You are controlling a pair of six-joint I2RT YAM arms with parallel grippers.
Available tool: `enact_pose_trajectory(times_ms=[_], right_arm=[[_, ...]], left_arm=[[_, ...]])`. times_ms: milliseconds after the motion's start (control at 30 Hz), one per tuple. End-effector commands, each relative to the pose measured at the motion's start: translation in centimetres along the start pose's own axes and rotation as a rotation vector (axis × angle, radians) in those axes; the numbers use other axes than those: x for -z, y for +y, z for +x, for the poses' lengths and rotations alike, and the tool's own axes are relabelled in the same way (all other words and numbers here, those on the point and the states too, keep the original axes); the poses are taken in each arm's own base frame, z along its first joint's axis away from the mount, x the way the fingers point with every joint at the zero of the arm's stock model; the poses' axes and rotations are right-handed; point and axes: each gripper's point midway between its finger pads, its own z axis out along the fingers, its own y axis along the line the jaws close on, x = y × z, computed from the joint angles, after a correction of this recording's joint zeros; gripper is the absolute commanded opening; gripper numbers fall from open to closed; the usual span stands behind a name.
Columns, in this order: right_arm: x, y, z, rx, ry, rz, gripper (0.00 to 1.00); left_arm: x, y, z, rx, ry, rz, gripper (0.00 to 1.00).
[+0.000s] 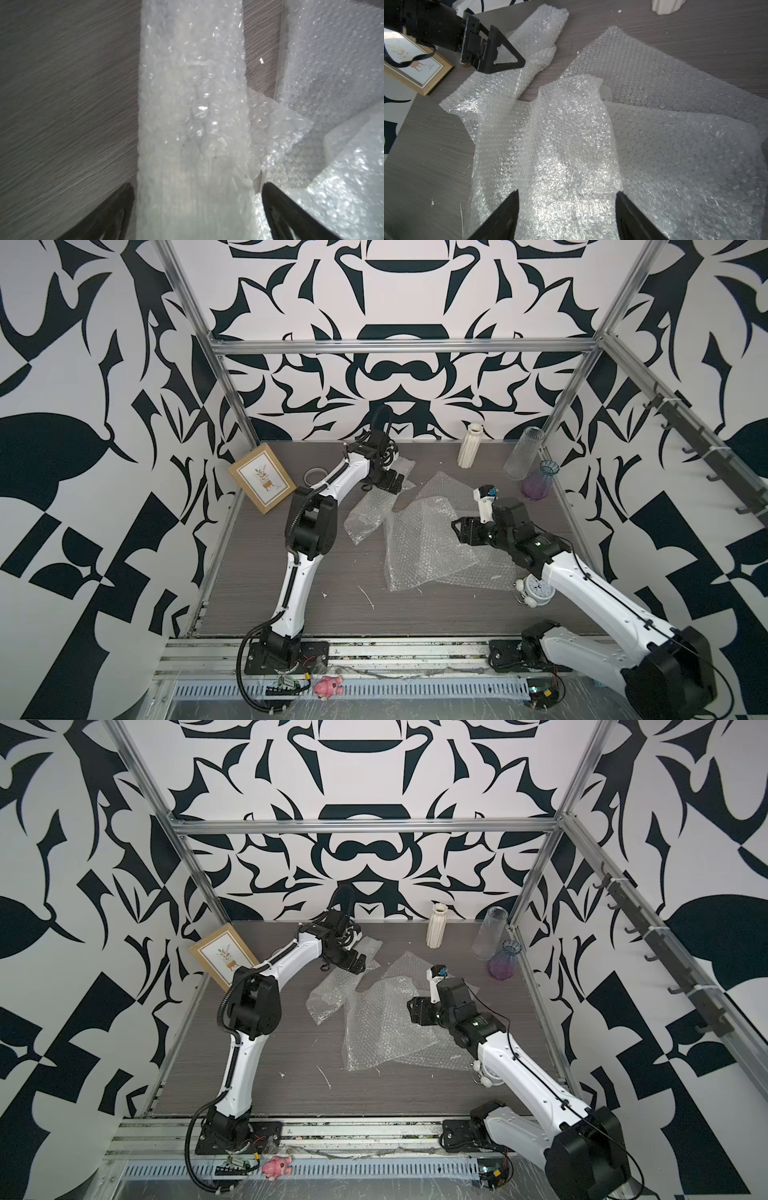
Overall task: Unwrap the vase from the bubble wrap
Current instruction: Pick up the bubble wrap from the center of the board.
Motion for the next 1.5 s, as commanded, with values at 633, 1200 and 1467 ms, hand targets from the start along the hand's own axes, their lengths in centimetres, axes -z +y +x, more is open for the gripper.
enact_pose_trajectory(times_ms=[633, 1200, 1467], right_arm=[[0.8, 0.5, -1.9, 0.007, -0.049, 0.003, 0.75], [0.7, 0.4, -1.8, -0.022, -0.073, -0.006, 0.73], [0.5, 0.1, -1.6, -0.041, -0.084, 0.005, 0.73]], left_arm=[[-1.0, 0.6, 0.8, -0.035, 0.087, -0.174, 0.55], [9.7, 4.5, 0.8, 0.146, -0.016, -0.122, 0.5], [14.3, 4.3, 1.2, 0.253, -0.064, -0.088, 0.49]])
